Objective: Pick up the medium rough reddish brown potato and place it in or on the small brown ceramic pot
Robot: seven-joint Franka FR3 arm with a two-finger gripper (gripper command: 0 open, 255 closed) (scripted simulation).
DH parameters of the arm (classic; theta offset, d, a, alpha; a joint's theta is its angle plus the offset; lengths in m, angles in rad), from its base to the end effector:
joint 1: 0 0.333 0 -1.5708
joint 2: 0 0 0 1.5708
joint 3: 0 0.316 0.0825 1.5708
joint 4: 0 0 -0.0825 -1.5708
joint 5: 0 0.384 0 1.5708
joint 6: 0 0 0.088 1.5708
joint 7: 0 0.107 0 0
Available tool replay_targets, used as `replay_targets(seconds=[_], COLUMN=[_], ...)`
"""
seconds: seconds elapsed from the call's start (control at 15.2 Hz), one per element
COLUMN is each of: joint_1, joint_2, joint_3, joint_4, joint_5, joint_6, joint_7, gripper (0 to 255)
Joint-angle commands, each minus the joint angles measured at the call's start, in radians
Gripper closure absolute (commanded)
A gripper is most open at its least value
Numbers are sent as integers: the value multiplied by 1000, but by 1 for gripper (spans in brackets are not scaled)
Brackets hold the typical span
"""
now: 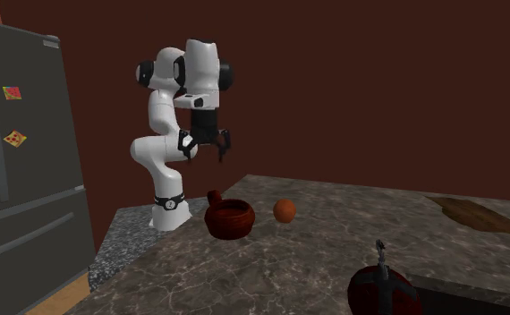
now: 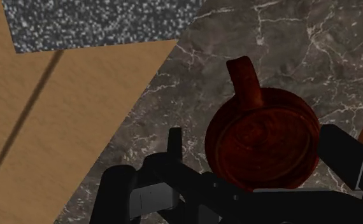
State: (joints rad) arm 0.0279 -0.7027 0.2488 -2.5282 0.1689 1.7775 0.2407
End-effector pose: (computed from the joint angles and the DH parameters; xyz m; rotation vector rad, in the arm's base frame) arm 0.3199 0.1126 0.4911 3.1292 -0.1034 -0.0927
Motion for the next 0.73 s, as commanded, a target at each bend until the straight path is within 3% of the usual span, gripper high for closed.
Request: replay_targets(seconds=[0.0,0.33,0.66], joint_1=[1,-8,-37], joint_2=[33,158,324], joint_3=[47,166,281], joint_4=[-2,28,96], joint_5=[43,126,158], joint_6=[40,155,280], joint_7=[93,311,532], gripper=[0,0,0])
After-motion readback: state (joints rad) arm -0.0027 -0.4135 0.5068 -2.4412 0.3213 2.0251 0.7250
